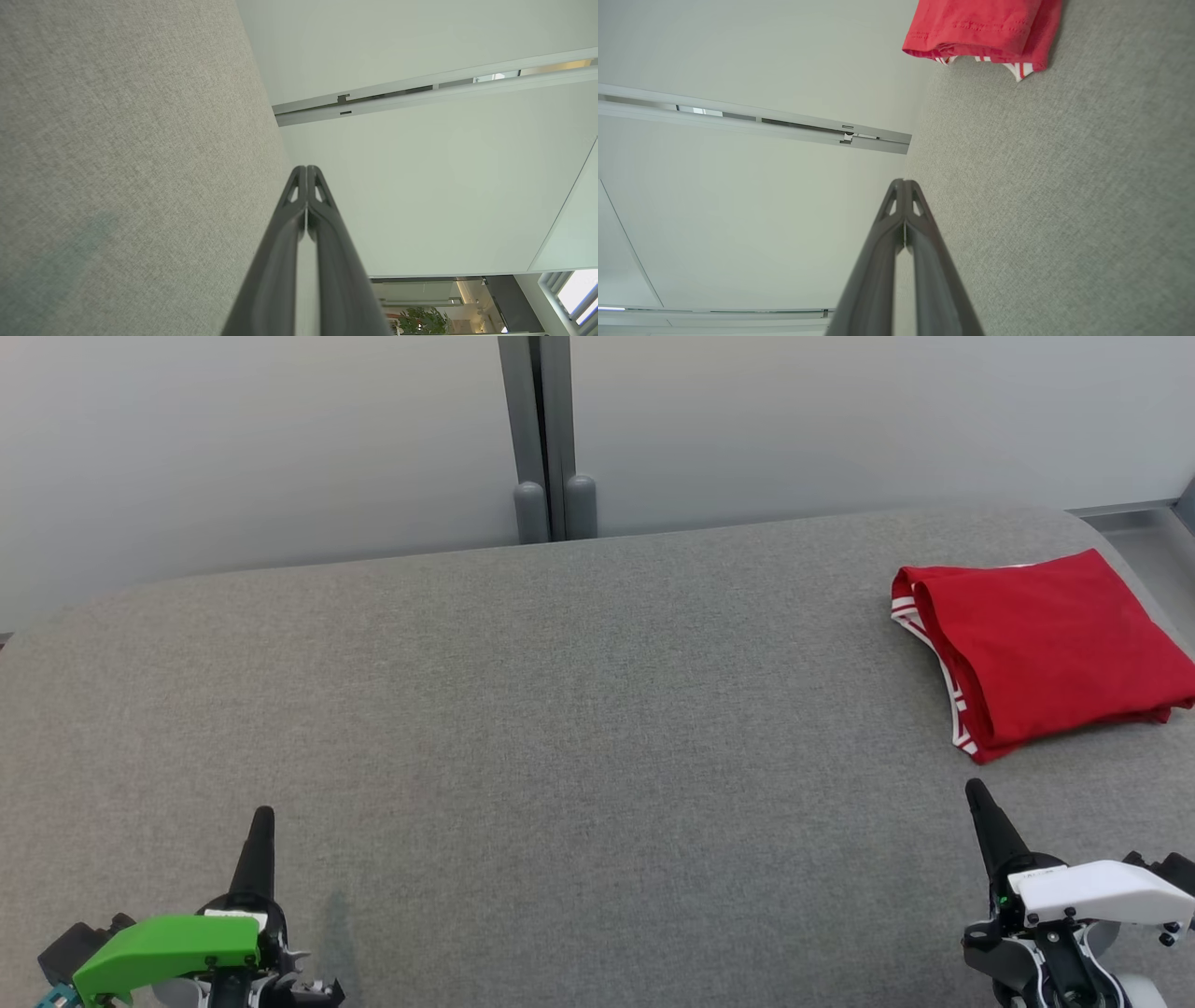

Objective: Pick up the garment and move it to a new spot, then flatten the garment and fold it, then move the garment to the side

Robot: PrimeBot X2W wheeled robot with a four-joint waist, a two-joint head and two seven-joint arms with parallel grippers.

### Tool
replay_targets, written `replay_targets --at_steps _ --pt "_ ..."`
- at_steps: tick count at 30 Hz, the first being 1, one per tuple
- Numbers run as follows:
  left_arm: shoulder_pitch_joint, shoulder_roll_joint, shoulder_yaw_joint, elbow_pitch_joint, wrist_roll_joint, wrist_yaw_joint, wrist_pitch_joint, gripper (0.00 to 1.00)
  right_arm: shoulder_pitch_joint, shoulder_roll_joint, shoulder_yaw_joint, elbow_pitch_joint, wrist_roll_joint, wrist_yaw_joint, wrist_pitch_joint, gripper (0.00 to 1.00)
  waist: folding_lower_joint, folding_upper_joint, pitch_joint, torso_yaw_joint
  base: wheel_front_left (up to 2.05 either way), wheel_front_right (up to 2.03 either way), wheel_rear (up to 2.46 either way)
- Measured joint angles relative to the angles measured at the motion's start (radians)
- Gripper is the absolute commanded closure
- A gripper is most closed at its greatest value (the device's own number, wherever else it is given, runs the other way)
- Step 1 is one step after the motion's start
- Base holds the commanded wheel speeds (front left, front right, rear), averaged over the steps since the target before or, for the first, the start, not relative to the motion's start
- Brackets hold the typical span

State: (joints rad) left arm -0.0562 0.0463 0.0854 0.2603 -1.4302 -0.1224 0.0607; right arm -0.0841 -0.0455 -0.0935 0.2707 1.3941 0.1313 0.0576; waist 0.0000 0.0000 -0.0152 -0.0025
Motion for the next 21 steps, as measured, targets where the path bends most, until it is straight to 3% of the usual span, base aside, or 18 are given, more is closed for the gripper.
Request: replay_targets --at_steps 21 --pt "-0.03 0.0 0.019 -0.009 -0.127 -0.002 0.036 1.0 -0.014 -0.001 -0.015 -0.017 0.153 0.0 0.04 1.0 0.0 0.0 0.013 0.002 0.0 0.0 0.0"
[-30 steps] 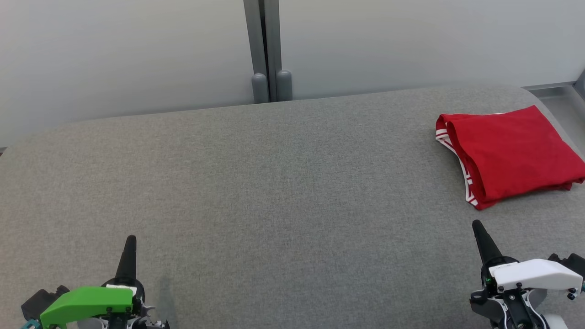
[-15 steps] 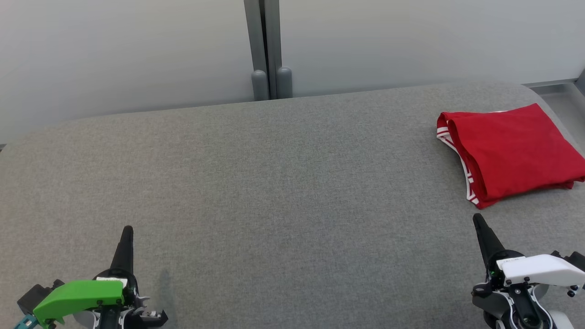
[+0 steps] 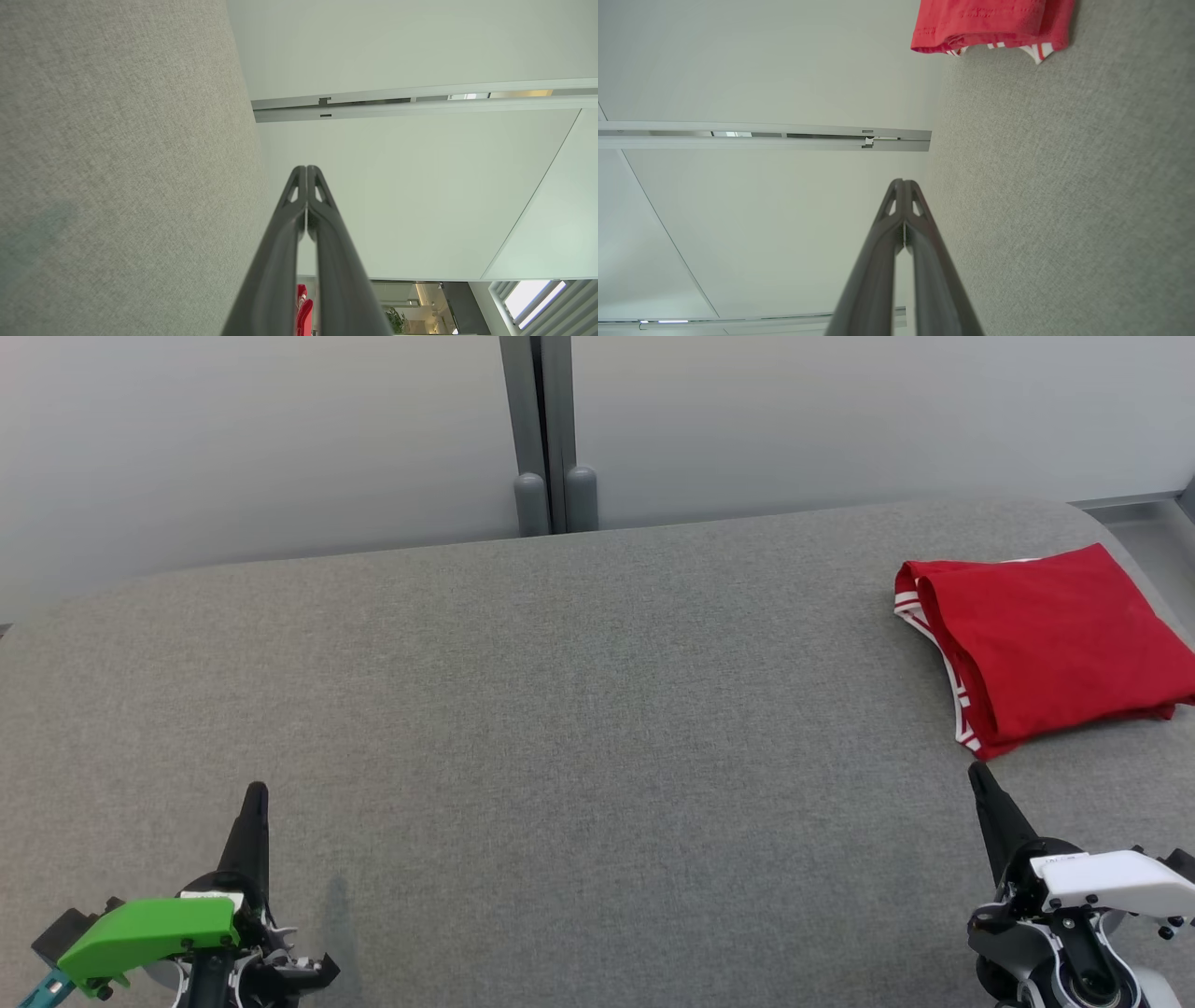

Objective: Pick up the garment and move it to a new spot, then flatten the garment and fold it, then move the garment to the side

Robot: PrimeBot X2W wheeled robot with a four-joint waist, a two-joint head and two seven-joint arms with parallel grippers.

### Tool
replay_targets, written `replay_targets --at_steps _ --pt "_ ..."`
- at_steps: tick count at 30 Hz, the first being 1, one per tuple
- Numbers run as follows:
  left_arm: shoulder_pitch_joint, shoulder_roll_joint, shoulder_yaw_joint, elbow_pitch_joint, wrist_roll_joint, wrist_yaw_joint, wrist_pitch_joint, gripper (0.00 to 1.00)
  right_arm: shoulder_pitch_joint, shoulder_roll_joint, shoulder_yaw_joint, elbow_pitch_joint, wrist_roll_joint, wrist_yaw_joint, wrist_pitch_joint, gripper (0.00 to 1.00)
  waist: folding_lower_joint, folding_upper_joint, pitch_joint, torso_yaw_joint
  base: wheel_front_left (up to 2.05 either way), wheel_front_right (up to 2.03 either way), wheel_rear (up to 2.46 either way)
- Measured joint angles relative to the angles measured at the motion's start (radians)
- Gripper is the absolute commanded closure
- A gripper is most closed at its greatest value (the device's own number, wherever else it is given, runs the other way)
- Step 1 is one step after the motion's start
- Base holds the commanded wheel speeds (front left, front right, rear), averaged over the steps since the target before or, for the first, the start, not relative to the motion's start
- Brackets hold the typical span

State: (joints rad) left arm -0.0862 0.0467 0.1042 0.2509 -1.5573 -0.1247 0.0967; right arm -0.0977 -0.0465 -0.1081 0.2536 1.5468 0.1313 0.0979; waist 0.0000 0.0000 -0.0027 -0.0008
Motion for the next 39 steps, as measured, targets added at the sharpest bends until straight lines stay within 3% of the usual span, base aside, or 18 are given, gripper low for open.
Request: replay_targets --at_steps 10,39 --pt "-0.016 0.0 0.009 -0.004 -0.053 -0.003 0.017 1.0 -0.006 -0.001 -0.006 -0.007 0.064 0.0 0.016 1.0 0.0 0.0 0.006 0.001 0.0 0.0 0.0" --pt "-0.018 0.0 0.01 -0.005 -0.053 -0.003 0.017 1.0 -0.007 -0.001 -0.006 -0.008 0.065 0.0 0.016 1.0 0.0 0.0 0.006 0.001 0.0 0.0 0.0"
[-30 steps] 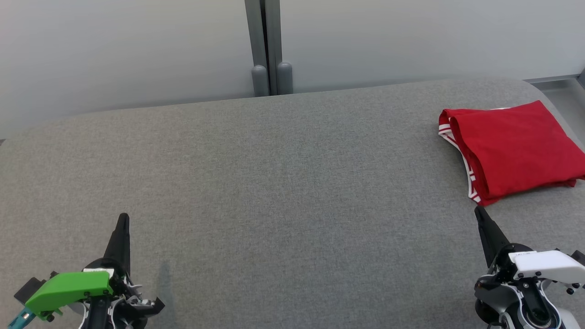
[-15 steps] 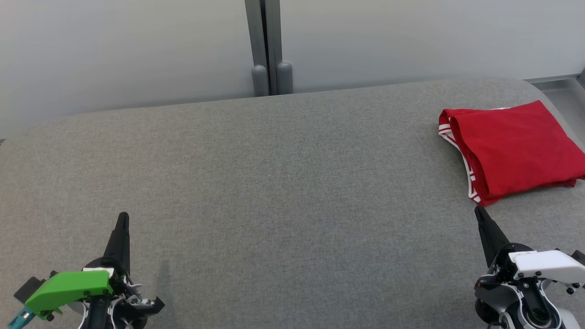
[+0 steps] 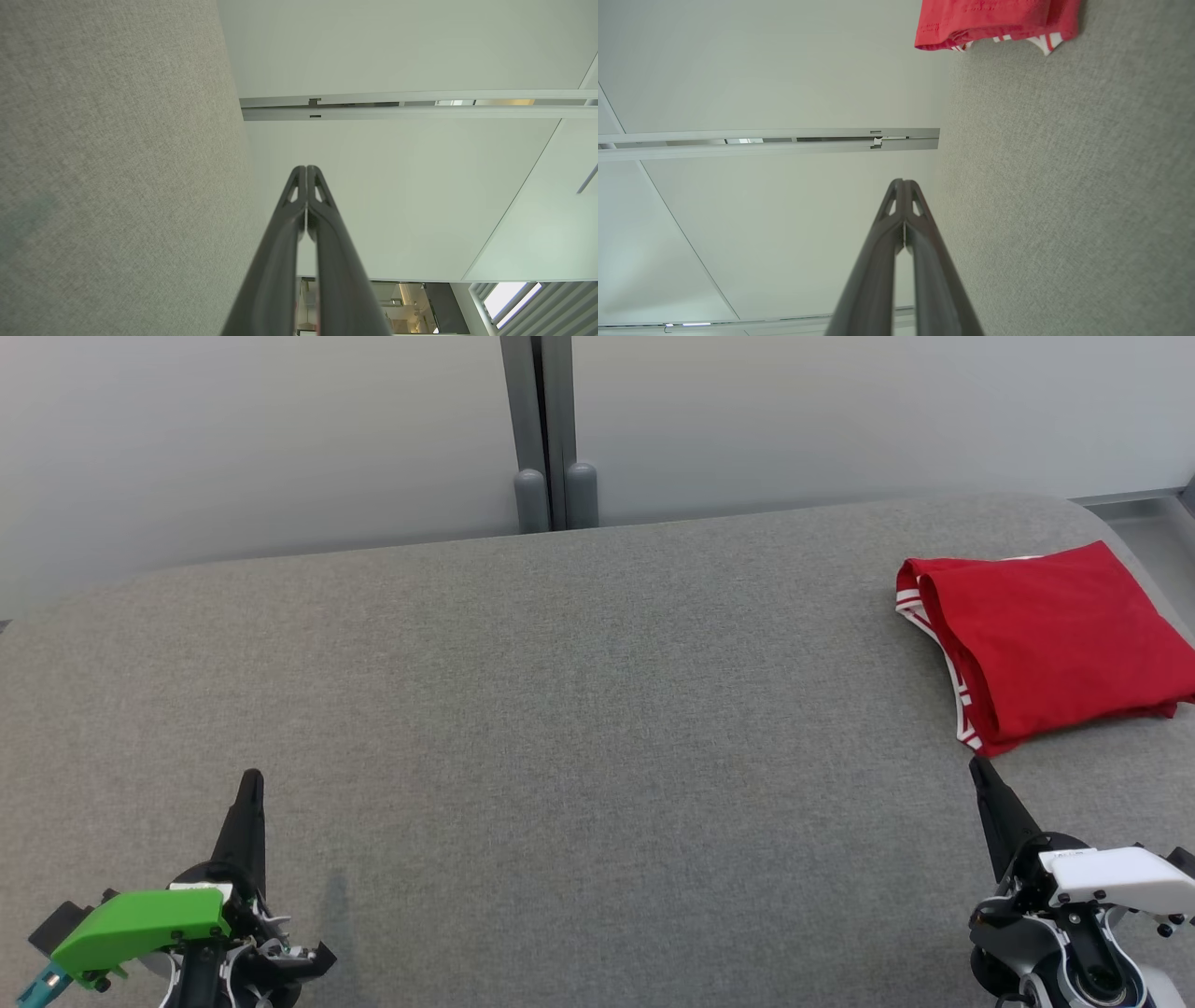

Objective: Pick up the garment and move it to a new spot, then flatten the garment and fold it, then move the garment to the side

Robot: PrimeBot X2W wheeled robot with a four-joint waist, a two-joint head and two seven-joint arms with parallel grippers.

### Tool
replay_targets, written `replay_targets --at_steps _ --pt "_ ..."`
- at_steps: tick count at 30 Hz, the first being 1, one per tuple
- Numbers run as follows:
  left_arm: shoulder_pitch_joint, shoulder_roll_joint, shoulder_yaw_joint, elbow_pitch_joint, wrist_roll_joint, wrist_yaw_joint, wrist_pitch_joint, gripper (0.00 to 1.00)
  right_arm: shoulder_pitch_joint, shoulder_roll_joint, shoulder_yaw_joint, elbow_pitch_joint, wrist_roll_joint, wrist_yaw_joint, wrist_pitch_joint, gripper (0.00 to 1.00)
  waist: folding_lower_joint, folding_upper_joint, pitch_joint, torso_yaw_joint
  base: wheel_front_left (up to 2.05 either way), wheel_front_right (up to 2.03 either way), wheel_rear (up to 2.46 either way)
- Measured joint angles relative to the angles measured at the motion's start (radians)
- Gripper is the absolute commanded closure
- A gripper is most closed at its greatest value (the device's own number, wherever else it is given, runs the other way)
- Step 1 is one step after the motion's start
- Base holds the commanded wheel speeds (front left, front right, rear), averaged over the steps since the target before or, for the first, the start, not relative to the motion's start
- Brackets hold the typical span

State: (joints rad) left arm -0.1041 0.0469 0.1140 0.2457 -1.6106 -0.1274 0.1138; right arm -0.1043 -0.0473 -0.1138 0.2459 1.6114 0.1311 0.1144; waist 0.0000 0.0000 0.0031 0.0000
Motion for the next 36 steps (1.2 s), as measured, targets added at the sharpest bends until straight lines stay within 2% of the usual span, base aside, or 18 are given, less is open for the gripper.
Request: replay_targets --at_steps 36 --pt "0.0 0.0 0.0 0.0 0.0 0.0 0.0 1.0 0.0 0.0 0.0 0.0 0.0 0.0 0.0 1.0 0.0 0.0 0.0 0.0 0.0 0.0 0.0"
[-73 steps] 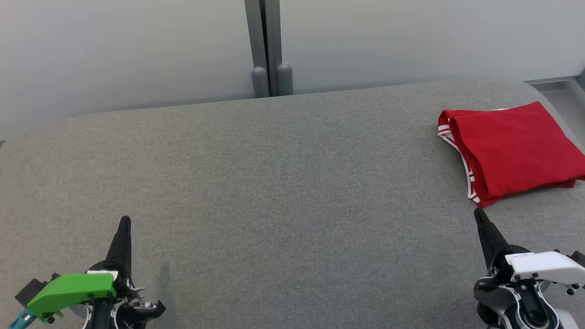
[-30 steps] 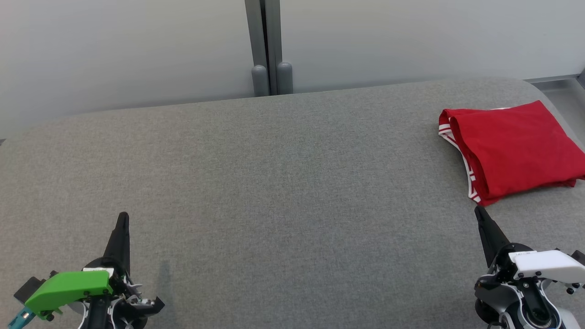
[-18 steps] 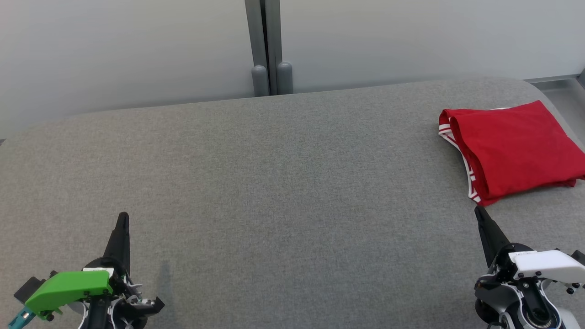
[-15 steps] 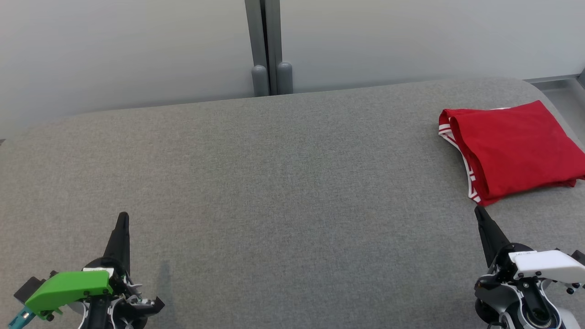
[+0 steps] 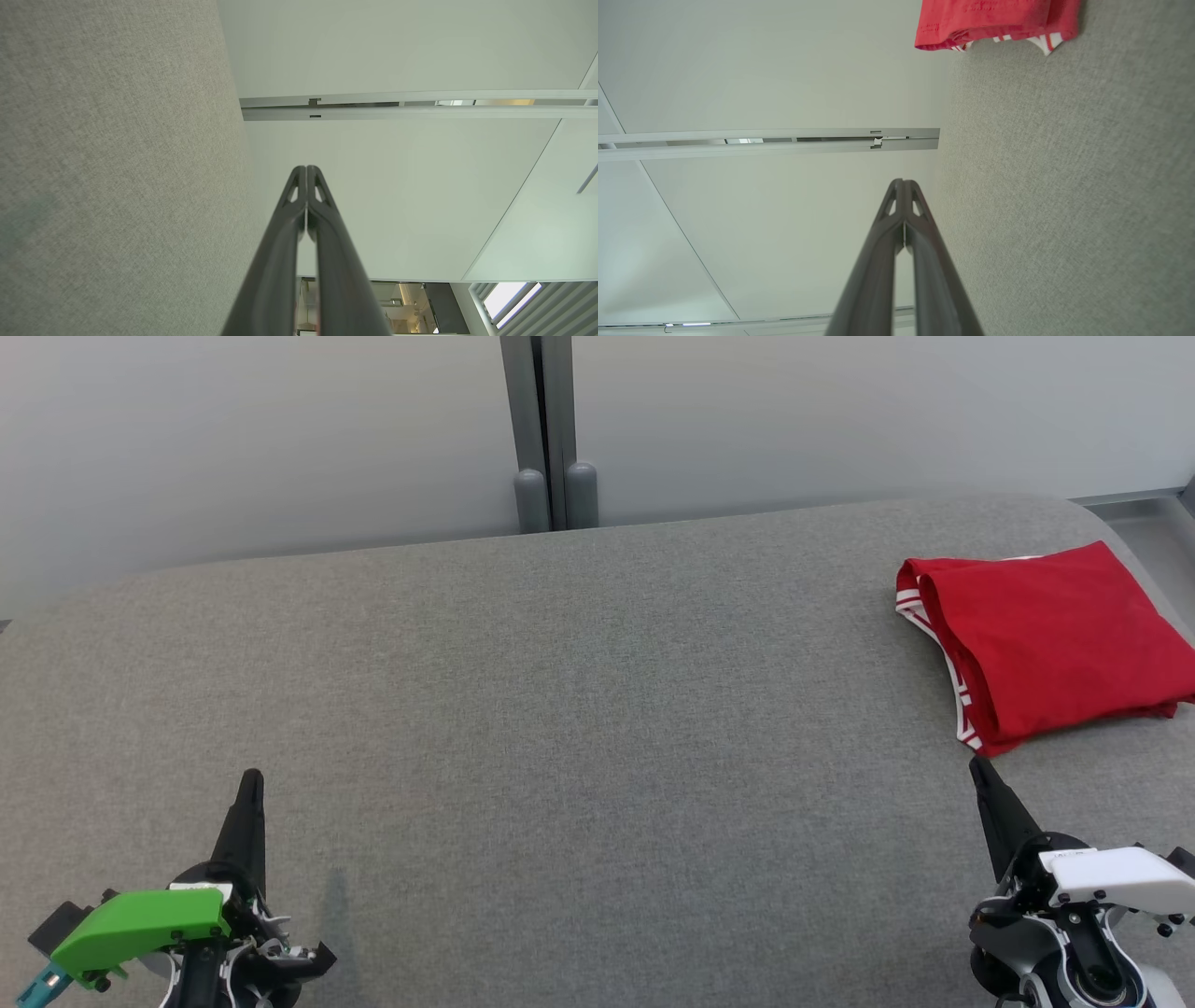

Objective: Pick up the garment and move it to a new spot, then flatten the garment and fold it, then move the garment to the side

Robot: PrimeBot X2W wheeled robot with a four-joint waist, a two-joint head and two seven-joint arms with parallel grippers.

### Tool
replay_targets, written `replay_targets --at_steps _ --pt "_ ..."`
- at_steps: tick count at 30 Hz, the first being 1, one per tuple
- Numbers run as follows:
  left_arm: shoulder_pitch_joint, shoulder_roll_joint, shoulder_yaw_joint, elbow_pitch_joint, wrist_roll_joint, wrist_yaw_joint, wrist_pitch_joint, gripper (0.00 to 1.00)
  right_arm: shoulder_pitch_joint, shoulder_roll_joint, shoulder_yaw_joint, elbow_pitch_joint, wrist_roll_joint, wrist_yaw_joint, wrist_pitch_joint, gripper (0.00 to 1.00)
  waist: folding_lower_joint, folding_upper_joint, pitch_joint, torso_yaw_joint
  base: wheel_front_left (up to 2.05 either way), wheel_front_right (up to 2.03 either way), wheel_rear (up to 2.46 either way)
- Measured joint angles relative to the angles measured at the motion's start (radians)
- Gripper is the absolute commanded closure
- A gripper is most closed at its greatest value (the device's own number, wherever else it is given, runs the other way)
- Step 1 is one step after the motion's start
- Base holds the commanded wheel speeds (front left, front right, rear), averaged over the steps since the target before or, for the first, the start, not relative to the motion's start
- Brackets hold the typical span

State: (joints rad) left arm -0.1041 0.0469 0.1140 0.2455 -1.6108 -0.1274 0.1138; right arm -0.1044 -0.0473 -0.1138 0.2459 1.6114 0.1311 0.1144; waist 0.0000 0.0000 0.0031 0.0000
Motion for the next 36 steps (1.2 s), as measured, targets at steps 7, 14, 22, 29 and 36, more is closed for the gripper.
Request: replay_targets --at_steps 7,14,22,29,36 --pt "0.0 0.0 0.0 0.0 0.0 0.0 0.0 1.0 0.0 0.0 0.0 0.0 0.0 0.0 0.0 1.0 0.0 0.0 0.0 0.0 0.0 0.0 0.0" --pt "0.0 0.0 0.0 0.0 0.0 0.0 0.0 1.0 0.0 0.0 0.0 0.0 0.0 0.0 0.0 1.0 0.0 0.0 0.0 0.0 0.0 0.0 0.0" --pt "0.0 0.0 0.0 0.0 0.0 0.0 0.0 1.0 0.0 0.0 0.0 0.0 0.0 0.0 0.0 1.0 0.0 0.0 0.0 0.0 0.0 0.0 0.0" --pt "0.0 0.0 0.0 0.0 0.0 0.0 0.0 1.0 0.0 0.0 0.0 0.0 0.0 0.0 0.0 1.0 0.0 0.0 0.0 0.0 0.0 0.0 0.0" --pt "0.0 0.0 0.0 0.0 0.0 0.0 0.0 1.0 0.0 0.0 0.0 0.0 0.0 0.0 0.0 1.0 0.0 0.0 0.0 0.0 0.0 0.0 0.0"
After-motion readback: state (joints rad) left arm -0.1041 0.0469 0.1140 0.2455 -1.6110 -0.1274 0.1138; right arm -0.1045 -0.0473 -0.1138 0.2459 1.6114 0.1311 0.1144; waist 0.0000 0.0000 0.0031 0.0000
